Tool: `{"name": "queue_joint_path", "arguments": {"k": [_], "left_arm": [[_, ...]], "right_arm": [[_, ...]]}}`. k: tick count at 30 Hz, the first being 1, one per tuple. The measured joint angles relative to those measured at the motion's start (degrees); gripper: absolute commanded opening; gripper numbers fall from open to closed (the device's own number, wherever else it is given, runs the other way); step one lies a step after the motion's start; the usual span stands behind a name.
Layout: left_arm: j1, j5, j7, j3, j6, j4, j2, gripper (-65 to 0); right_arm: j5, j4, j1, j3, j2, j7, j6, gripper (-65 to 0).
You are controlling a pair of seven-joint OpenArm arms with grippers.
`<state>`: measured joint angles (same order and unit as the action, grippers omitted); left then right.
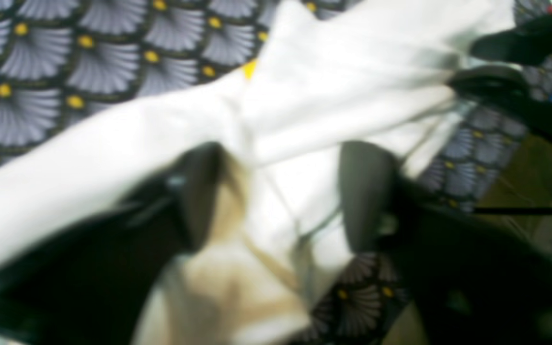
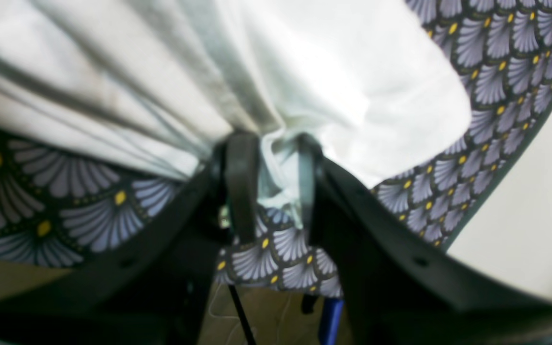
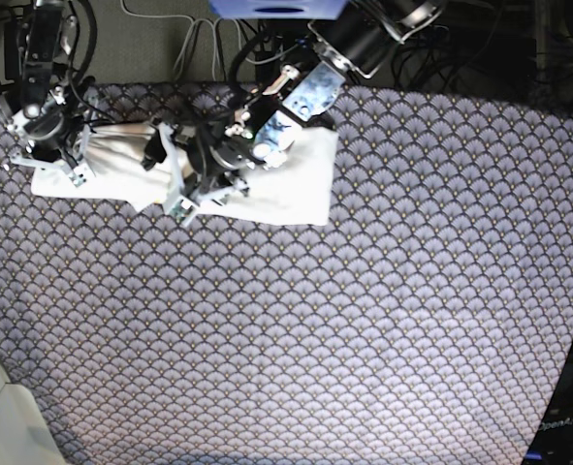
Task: Fold the T-shirt properly
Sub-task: 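Release the fold and press the folded shirt flat with the left gripper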
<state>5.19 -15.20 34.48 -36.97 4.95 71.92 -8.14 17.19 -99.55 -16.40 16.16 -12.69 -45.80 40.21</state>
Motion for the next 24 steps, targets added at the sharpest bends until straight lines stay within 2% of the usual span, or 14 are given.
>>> {"name": "queue_joint_path", "arguments": {"k": [11, 17, 20, 22, 24], "left_arm": [[-0.1, -11.4, -0.2, 0.9, -0.6, 9.2, 0.6, -21.4], [-0.2, -19.0, 0.0, 7.0, -1.2, 14.9, 6.3, -21.5], [-0.5, -25.8, 0.4, 9.2, -0.7, 16.9, 10.4, -22.1], [-0.9, -30.4, 0.0, 11.4, -0.7, 17.3, 13.1, -27.7], [-1.9, -34.5, -0.7, 14.2, -1.0, 17.5, 15.7, -38.6]], "right_arm": [[0.0, 0.0, 0.2, 0.2, 0.1, 0.0, 0.0, -47.9], [0.0, 0.0, 0.2, 0.2, 0.2, -0.1, 0.0, -47.8], [0.0, 0.0, 0.3, 0.3, 0.2, 0.0, 0.0, -47.8], [-0.1, 0.0, 0.3, 0.3, 0.2, 0.0, 0.0, -47.8], [0.0, 0.0, 0.3, 0.4, 0.1, 0.0, 0.0, -47.8]]}}
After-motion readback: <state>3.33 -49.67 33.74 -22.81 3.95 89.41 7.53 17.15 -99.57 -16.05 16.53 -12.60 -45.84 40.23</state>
